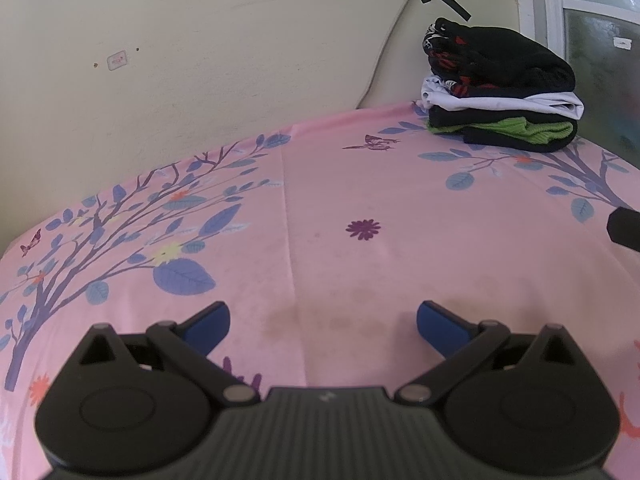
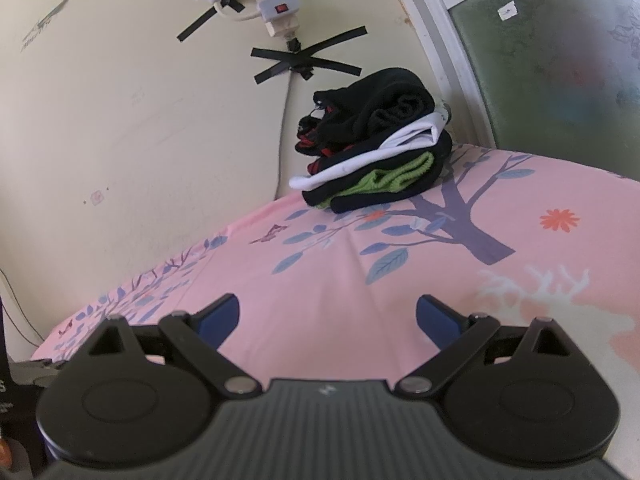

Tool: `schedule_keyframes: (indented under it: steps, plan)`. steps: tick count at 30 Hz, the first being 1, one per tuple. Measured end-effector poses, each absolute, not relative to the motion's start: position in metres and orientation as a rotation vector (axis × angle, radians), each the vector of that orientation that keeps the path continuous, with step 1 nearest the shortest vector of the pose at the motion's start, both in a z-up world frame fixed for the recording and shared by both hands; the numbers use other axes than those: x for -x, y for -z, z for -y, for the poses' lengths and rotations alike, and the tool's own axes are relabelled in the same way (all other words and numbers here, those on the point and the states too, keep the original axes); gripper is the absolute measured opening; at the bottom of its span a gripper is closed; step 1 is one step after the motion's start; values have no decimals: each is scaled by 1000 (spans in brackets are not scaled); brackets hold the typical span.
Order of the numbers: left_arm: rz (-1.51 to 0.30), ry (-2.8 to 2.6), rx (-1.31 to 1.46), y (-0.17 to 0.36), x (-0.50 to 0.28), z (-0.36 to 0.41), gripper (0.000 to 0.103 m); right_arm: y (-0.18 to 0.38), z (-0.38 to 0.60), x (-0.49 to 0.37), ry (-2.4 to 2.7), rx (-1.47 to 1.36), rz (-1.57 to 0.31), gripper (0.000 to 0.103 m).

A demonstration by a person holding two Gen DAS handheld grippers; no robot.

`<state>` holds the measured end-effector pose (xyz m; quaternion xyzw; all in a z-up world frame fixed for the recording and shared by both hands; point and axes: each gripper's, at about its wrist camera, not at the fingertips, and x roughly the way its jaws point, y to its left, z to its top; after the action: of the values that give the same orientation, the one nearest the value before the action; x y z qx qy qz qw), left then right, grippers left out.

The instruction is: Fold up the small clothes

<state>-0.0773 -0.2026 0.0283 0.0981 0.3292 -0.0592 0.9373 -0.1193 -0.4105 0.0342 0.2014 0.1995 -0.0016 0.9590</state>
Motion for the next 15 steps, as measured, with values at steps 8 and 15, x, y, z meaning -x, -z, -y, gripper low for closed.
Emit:
schedule_keyframes:
  steps: [8, 15]
  plan:
    - [-672, 123, -198, -28, 77, 202, 103, -34, 411, 120, 8, -413, -396, 91]
    - [-674, 121, -200, -28, 78, 202, 103, -34, 412, 120, 8, -422, -391, 91]
